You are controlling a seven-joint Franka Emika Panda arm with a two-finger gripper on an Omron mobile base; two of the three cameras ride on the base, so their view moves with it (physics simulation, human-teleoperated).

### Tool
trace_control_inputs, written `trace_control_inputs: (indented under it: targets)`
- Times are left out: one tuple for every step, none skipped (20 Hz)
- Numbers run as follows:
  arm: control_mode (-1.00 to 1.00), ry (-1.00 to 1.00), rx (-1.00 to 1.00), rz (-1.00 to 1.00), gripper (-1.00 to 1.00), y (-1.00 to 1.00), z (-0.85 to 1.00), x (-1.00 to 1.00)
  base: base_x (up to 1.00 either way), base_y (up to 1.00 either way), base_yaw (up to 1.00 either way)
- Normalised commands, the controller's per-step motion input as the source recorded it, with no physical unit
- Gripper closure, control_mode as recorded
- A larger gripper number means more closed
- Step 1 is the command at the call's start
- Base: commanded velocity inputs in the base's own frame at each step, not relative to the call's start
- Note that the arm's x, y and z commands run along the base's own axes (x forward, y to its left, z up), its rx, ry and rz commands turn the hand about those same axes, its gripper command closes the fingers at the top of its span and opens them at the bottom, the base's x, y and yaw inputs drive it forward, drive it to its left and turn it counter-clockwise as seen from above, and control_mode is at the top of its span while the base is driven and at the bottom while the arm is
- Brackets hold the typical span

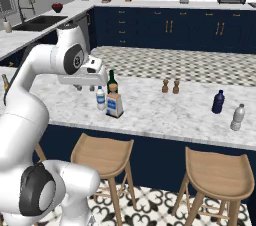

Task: Move the plastic bottles in the middle to the plastics group, and the glass bottles in the middle to the glass group.

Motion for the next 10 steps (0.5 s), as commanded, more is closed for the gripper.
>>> trace_control_inputs:
  targets:
    - [-1.00, 0.00, 0.00, 0.00, -1.00, 0.00, 0.00, 0.04, 0.00, 0.00, 0.00]
    - [-1.00, -0.01, 0.00, 0.00, -1.00, 0.00, -0.14, 0.00, 0.00, 0.00, 0.00]
    - [-1.00, 0.00, 0.00, -0.01, -1.00, 0.04, -0.02, 0.00, 0.00, 0.00, 0.00]
    - [-1.00, 0.00, 0.00, -0.03, -1.00, 0.09, -0.11, 0.00, 0.00, 0.00, 0.00]
    - [-1.00, 0.00, -0.01, -0.06, -1.00, 0.05, -0.18, 0.00, 0.00, 0.00, 0.00]
    - [-1.00, 0.00, -0.02, -0.08, -1.00, 0.00, -0.21, 0.00, 0.00, 0.00, 0.00]
    - [-1.00, 0.00, 0.00, -0.03, -1.00, 0.00, -0.20, 0.00, 0.00, 0.00, 0.00]
    - [-1.00, 0.00, 0.00, 0.00, -1.00, -0.10, -0.22, 0.00, 0.00, 0.00, 0.00]
    - [-1.00, 0.00, 0.00, 0.00, -1.00, -0.06, -0.07, 0.10, 0.00, 0.00, 0.00]
    - [-1.00, 0.00, -0.03, 0.01, -1.00, 0.00, 0.00, 0.53, 0.00, 0.00, 0.00]
